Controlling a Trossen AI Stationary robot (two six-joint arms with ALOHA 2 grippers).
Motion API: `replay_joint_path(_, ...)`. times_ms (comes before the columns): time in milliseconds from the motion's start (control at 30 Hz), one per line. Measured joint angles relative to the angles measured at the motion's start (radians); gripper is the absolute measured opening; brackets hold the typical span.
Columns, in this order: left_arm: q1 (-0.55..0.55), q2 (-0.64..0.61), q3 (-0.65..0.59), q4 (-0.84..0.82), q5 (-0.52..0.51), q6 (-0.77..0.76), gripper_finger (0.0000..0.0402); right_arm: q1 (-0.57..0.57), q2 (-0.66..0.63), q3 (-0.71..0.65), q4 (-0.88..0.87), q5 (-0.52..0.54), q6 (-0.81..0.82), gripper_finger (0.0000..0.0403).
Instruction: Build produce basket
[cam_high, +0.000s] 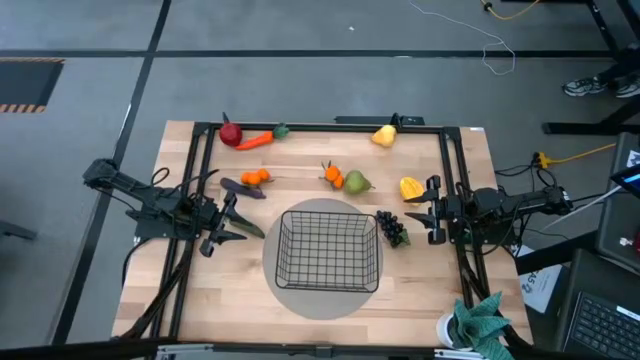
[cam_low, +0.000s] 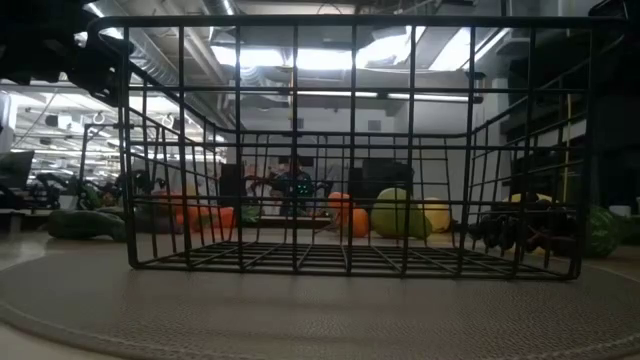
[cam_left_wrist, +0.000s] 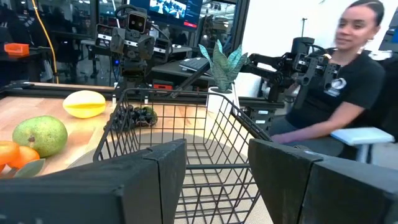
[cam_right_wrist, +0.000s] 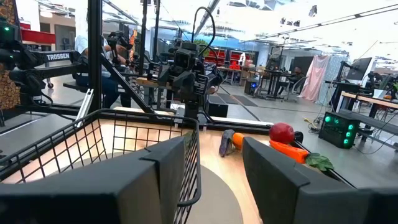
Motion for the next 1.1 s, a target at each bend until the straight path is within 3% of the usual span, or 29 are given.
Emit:
replay_joint_path(567, 0.0, 0.0, 0.0, 0.0, 0.0, 0.0, 0.0163, 0.0, 0.0, 0.0, 0.0, 0.0, 0.015, 0.0165)
replay_joint_path(967, 0.0, 0.0, 0.0, 0.0, 0.0, 0.0, 0.0163, 0.0, 0.0, 0.0, -0.003, -0.004, 0.384, 0.0165)
replay_joint_path(1100, 0.0, 0.0, 0.0, 0.0, 0.0, 0.0, 0.0163, 0.0, 0.0, 0.0, -0.003, -0.069, 0.477, 0.0165)
